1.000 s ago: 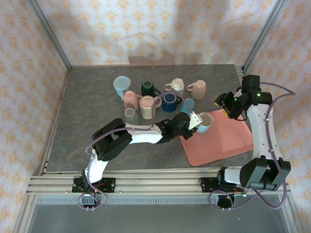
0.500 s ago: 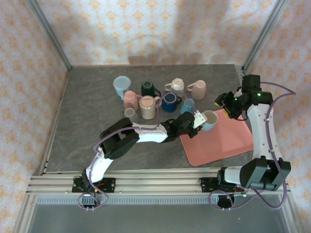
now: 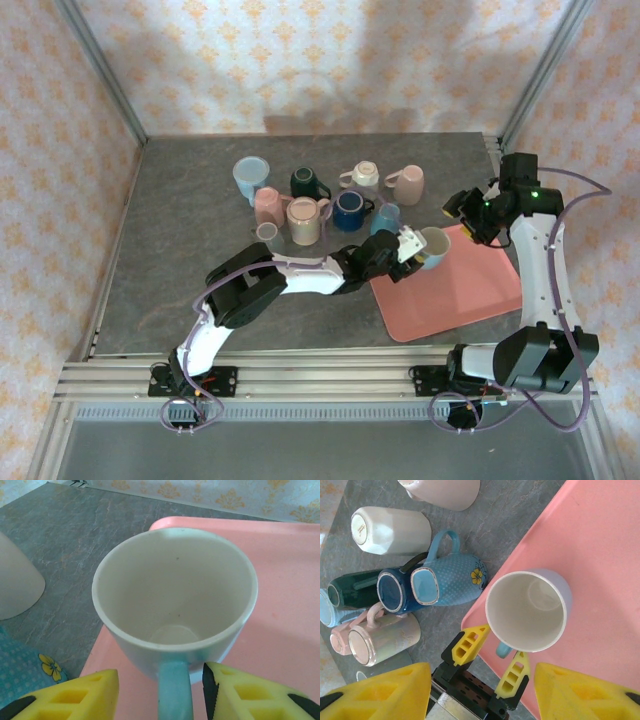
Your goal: Turn the mug right side up
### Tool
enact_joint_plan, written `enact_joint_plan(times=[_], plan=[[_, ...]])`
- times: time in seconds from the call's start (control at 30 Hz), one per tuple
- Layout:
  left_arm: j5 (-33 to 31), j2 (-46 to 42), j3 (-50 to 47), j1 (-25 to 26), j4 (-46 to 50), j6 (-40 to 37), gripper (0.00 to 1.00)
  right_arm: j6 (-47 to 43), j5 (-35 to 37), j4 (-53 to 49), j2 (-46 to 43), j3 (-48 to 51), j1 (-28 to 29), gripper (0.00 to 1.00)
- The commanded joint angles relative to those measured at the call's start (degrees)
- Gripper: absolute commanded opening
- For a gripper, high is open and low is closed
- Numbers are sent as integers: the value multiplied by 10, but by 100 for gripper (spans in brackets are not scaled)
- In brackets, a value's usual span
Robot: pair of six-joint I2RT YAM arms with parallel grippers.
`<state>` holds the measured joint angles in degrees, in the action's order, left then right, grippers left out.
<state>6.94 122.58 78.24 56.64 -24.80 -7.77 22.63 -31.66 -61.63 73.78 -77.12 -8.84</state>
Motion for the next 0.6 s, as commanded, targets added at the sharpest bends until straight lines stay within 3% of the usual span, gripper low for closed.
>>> enact_joint_plan(times=[0.0,0.33,0.57], plan=[[-15,-55,-27,3,-35,-1,50,-4,22,-15,-14,-17,-4,58],[-11,-209,-170,4,-40,31,52,47,27,4,-49,56,5,55],[-28,-355,-282,2,25,78,53,152,95,64,-78,146,142,54]])
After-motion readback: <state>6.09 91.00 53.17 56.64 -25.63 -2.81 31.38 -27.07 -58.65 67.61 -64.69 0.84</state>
